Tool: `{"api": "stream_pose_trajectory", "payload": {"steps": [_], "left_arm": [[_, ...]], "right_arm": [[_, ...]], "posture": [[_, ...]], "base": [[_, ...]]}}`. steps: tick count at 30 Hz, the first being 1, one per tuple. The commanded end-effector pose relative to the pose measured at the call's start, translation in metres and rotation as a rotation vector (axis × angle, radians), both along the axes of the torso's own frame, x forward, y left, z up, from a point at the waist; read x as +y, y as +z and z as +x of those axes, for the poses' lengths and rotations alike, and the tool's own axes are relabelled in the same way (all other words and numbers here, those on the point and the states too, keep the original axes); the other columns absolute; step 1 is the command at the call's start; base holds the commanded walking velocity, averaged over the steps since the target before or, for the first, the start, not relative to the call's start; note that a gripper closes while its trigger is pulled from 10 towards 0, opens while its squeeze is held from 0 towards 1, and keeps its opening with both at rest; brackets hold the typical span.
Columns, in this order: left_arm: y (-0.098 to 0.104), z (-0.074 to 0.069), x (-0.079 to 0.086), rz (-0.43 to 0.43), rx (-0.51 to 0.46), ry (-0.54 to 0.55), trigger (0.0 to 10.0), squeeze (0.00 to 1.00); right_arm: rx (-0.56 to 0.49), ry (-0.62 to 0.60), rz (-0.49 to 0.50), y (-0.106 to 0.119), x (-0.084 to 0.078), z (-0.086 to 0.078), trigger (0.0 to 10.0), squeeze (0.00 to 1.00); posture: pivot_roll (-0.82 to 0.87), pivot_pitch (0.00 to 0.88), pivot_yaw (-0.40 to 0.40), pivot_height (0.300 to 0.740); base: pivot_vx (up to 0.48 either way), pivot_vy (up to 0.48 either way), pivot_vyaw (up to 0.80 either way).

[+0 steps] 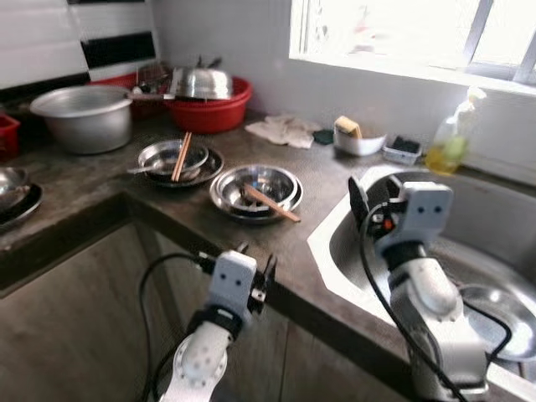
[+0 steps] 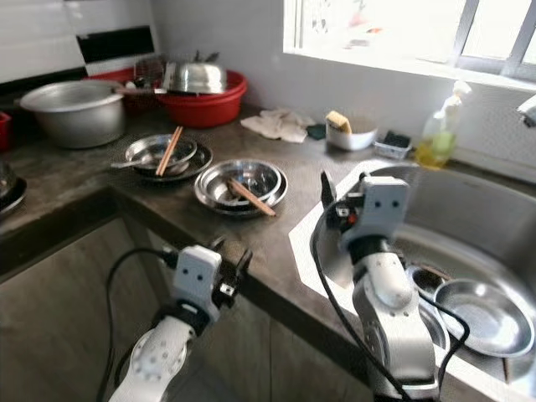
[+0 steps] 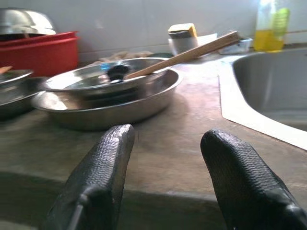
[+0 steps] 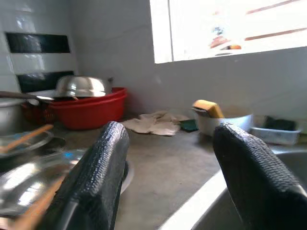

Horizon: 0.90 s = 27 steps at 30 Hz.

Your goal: Kitchen organization

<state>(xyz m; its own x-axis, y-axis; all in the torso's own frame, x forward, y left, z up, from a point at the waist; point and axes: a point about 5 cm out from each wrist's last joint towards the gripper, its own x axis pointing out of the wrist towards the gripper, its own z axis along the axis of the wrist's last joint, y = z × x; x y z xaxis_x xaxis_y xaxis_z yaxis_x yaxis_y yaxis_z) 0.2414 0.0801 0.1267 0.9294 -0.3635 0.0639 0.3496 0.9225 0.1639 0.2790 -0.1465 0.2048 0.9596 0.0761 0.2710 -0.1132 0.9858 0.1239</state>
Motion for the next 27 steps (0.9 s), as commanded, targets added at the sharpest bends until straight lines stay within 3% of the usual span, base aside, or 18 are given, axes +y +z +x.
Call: {"api": "stream_pose_trajectory", "payload": {"steps": [1, 7, 12, 13, 14, 15, 19, 20, 21, 22, 27], "left_arm": [[0.001, -0.001, 0.004, 0.002, -0.004, 0.016, 10.0, 0.0], [-0.002, -0.005, 0.005, 0.004, 0.0, 0.025, 10.0, 0.0], [-0.019, -0.016, 0.011, -0.004, 0.073, -0.003, 10.0, 0.0], [-0.019, -0.018, 0.01, -0.016, 0.075, -0.021, 10.0, 0.0], [-0.019, -0.019, 0.009, -0.025, 0.074, -0.034, 10.0, 0.0], [-0.017, -0.02, 0.008, -0.034, 0.071, -0.048, 10.0, 0.0], [-0.015, -0.024, 0.004, -0.046, 0.065, -0.084, 10.0, 0.0], [-0.015, -0.024, 0.002, -0.054, 0.064, -0.091, 10.0, 0.0], [-0.015, -0.024, 0.002, -0.054, 0.064, -0.091, 10.0, 0.0], [-0.014, -0.024, -0.001, -0.061, 0.062, -0.101, 10.0, 0.0], [-0.014, -0.025, -0.002, -0.056, 0.055, -0.114, 10.0, 0.0]], "right_arm": [[-0.007, 0.028, 0.031, 0.005, 0.004, 0.001, 10.0, 0.0], [-0.007, 0.087, 0.041, 0.005, 0.008, 0.0, 10.0, 0.0], [0.015, 0.154, 0.024, -0.001, 0.013, 0.0, 10.0, 0.0], [0.017, 0.163, 0.016, -0.002, 0.014, 0.0, 10.0, 0.15], [0.018, 0.168, 0.011, -0.003, 0.015, 0.0, 10.0, 0.15], [0.019, 0.185, 0.001, -0.004, 0.016, 0.0, 10.0, 1.0], [0.031, 0.24, -0.02, -0.009, 0.023, 0.001, 10.0, 1.0], [0.039, 0.268, -0.03, -0.012, 0.026, 0.0, 10.0, 0.47], [0.039, 0.268, -0.03, -0.012, 0.026, 0.0, 10.0, 0.47], [0.05, 0.303, -0.045, -0.016, 0.03, 0.0, 10.0, 0.0], [0.064, 0.337, -0.084, -0.024, 0.036, 0.001, 10.0, 0.0]], "posture": [[0.0, 0.0, -0.054, 0.74], [0.0, 0.0, -0.053, 0.74], [0.0, 0.0, -0.056, 0.74], [0.0, 0.0, -0.056, 0.74], [0.0, 0.0, -0.056, 0.74], [0.0, 0.0, -0.059, 0.74], [0.0, 0.0, -0.058, 0.74], [0.01, 0.0, -0.059, 0.74], [0.01, 0.0, -0.059, 0.74], [0.01, 0.0, -0.059, 0.74], [0.01, 0.0, -0.062, 0.74]], "base": [[0.0, 0.0, 0.0], [0.0, 0.0, 0.0], [0.0, 0.0, 0.0], [0.0, 0.0, 0.0], [0.0, 0.0, 0.0], [0.0, 0.0, 0.0], [0.0, 0.0, 0.0], [0.0, 0.0, 0.0], [0.0, 0.0, 0.0], [0.0, 0.0, 0.0], [0.0, 0.0, 0.0]]}}
